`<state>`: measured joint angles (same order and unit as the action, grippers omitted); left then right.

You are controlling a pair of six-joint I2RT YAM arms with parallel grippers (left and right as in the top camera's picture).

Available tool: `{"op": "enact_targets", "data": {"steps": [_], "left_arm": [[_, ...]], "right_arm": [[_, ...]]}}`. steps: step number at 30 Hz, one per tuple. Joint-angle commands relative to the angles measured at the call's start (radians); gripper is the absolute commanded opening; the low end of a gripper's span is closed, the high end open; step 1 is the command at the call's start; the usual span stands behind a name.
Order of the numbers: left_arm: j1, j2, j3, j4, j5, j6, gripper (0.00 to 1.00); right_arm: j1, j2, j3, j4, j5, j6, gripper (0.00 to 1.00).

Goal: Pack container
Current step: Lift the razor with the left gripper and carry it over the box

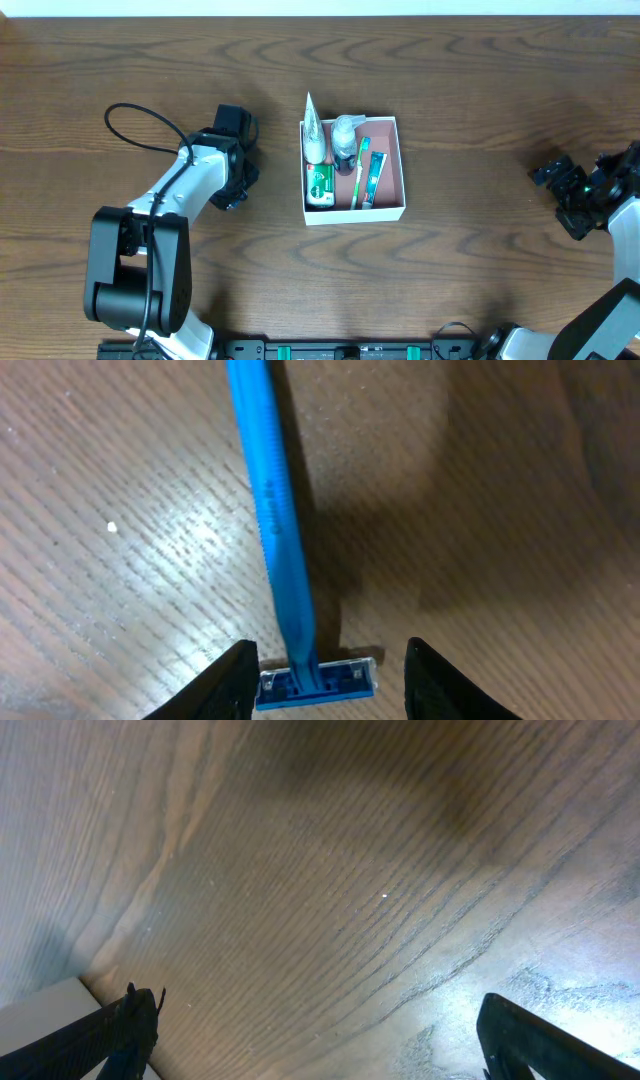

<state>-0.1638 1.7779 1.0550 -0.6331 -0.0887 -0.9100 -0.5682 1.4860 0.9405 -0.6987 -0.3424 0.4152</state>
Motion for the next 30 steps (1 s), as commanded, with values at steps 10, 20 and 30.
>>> {"op": "enact_targets", "data": {"steps": [10, 20, 30], "left_arm": [[0.006, 0.016, -0.086, 0.079, -0.009, 0.027, 0.48], [0.006, 0.016, -0.096, 0.114, -0.008, 0.120, 0.10], [0.006, -0.079, -0.071, 0.103, 0.060, 0.364, 0.06]], "right_arm": [[-0.010, 0.003, 0.010, -0.001, -0.005, -0.012, 0.99], [-0.010, 0.003, 0.010, -0.001, -0.005, -0.012, 0.99], [-0.010, 0.003, 0.010, -0.001, -0.005, -0.013, 0.99]]}}
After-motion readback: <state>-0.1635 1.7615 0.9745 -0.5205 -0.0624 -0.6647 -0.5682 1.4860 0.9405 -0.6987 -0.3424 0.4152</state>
